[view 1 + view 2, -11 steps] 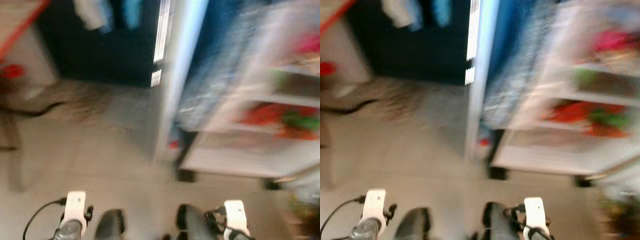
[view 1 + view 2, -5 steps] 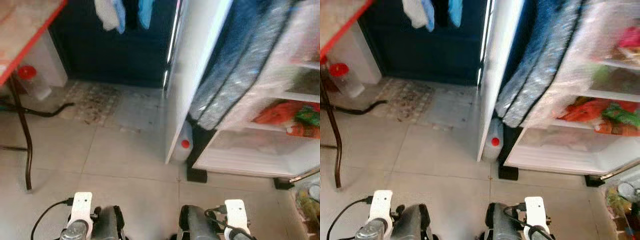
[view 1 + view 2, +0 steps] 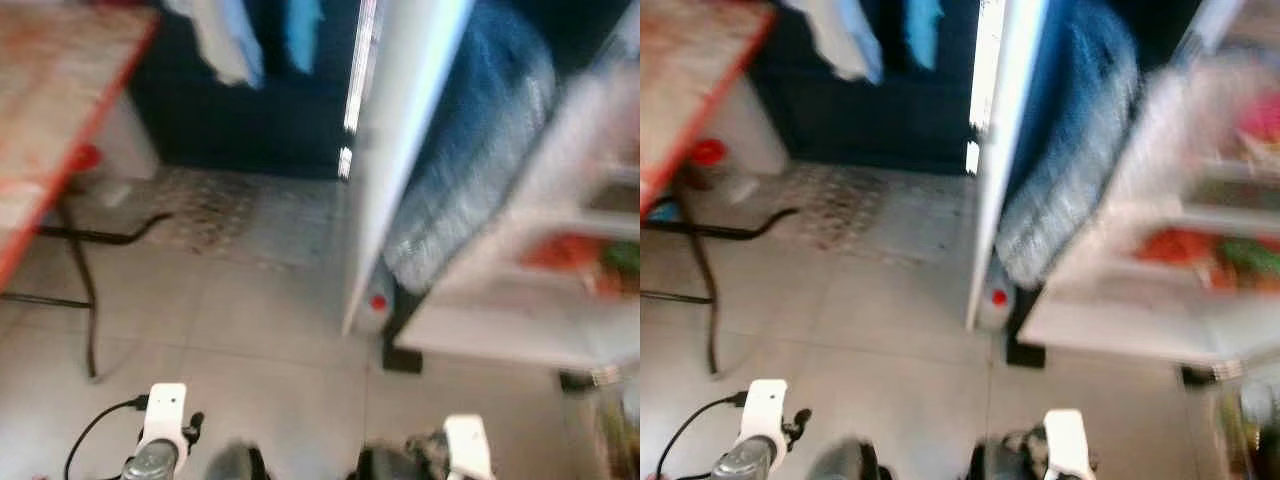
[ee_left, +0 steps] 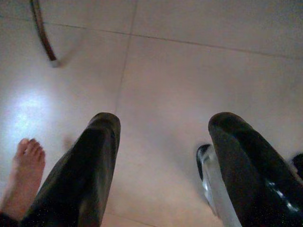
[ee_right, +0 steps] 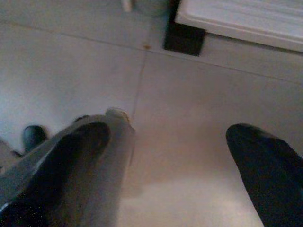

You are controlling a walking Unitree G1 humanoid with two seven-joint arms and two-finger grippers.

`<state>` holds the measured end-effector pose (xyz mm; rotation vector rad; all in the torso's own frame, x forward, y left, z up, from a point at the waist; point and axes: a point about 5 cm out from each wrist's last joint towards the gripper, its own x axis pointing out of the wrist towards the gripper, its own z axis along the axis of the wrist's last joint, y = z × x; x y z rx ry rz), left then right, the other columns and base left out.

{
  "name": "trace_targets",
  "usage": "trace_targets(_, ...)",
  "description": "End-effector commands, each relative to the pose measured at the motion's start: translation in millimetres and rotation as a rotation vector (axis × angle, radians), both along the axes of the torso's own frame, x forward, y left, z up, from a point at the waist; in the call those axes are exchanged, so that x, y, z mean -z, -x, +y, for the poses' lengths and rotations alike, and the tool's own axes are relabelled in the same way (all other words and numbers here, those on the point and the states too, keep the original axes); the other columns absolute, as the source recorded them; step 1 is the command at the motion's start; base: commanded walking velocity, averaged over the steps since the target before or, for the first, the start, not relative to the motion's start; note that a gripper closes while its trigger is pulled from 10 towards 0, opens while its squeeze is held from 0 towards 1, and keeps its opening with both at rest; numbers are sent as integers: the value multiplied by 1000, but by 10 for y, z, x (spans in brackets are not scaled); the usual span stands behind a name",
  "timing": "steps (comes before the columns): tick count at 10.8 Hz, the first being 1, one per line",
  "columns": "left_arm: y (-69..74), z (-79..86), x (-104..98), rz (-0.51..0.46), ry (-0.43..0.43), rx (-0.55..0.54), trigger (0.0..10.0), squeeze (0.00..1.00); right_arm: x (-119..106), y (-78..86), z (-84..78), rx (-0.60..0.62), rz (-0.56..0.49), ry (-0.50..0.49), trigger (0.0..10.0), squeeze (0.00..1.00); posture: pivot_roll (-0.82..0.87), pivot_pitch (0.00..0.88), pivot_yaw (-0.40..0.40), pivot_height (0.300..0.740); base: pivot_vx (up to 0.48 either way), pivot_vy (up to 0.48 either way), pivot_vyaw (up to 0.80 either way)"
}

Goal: Restocking fridge

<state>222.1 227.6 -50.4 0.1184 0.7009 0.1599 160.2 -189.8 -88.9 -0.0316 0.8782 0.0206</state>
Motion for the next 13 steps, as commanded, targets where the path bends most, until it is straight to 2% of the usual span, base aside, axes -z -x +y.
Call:
trace_targets(1,129,7,85,52,1,-4,10000,0,107,233,35,-13,95,-10,10000,0,-122,194,-44,740,0,0,0)
trace_targets(7,155,-11,106,62,10,-16,10000,0,99,222,35,-4,81,-23,10000,0,-124,198,-47,740,0,0,0)
trace_targets(11,152,-10,106,67,10,-12,10000,0,103,232,38,21,81,-30,10000,0,-122,198,-43,740,0,480,0)
trace_targets(13,158,-1,106,67,-1,1,10000,0,105,235,37,25,85,-31,10000,0,-124,197,-44,740,0,0,-800)
